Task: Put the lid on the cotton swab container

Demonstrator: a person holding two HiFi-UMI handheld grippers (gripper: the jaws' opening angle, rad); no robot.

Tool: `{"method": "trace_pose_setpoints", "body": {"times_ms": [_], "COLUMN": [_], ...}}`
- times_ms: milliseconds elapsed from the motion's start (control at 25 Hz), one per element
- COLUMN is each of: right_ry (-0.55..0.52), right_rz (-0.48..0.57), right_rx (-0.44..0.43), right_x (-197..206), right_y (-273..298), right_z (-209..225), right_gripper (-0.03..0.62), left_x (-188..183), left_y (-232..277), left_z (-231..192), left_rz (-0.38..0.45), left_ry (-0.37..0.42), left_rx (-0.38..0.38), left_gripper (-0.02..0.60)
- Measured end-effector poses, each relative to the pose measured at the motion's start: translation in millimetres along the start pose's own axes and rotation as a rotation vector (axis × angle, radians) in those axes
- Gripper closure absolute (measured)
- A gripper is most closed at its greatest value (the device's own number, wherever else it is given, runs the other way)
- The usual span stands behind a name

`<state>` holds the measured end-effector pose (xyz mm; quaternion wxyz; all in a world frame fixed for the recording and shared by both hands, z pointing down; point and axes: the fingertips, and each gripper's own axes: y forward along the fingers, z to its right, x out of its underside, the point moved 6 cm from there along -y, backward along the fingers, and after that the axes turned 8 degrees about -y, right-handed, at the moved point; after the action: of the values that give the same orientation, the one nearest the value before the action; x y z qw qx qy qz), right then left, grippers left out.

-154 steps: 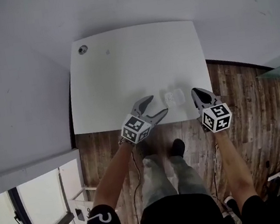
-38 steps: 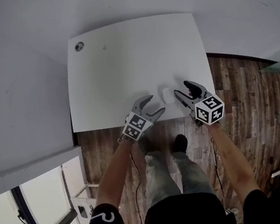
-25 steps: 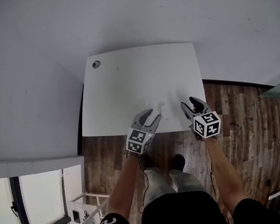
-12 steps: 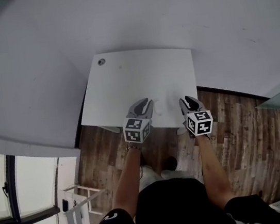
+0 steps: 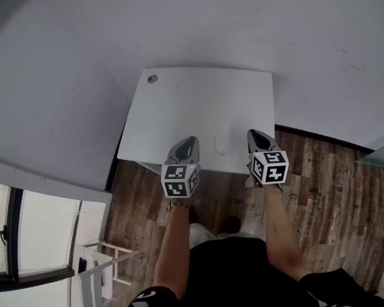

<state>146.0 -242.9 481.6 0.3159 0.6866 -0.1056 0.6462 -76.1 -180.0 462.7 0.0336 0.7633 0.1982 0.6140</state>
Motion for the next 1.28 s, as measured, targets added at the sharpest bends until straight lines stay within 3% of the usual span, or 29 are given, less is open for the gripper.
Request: {"method": "trace_pose_setpoints", "body": {"times_ms": [200, 720, 960, 1280], "right_ry": [0.018, -0.051, 0.021, 0.022], "right_rz": [0.009, 0.015, 0.035, 0.026], "right_rx": [-0.04, -0.099, -0.104, -0.101], "right_x": [-5.4, -14.5, -16.8, -14.7], "right_y": [-5.4, -6.9, -13.2, -17.0], "right_z": [-6.4, -17.2, -9.6, -6.8], "right_gripper": [0.582, 0.582, 0.582, 0.582], "left_x": [-1.7, -6.6, -8.2, -7.4], "left_y": [-16.7, -23.7, -25.3, -25.8], "left_z": [-2.4, -6.6, -2.8, -6.3], "left_rz": [0.042, 0.046, 0.058, 0.063], "left_ry": [-0.017, 0.015, 0.011, -0.004], "left_rx": [-0.029, -0.039, -0.049, -0.068], "left_gripper": [0.548, 0.554, 0.555, 0.555]}}
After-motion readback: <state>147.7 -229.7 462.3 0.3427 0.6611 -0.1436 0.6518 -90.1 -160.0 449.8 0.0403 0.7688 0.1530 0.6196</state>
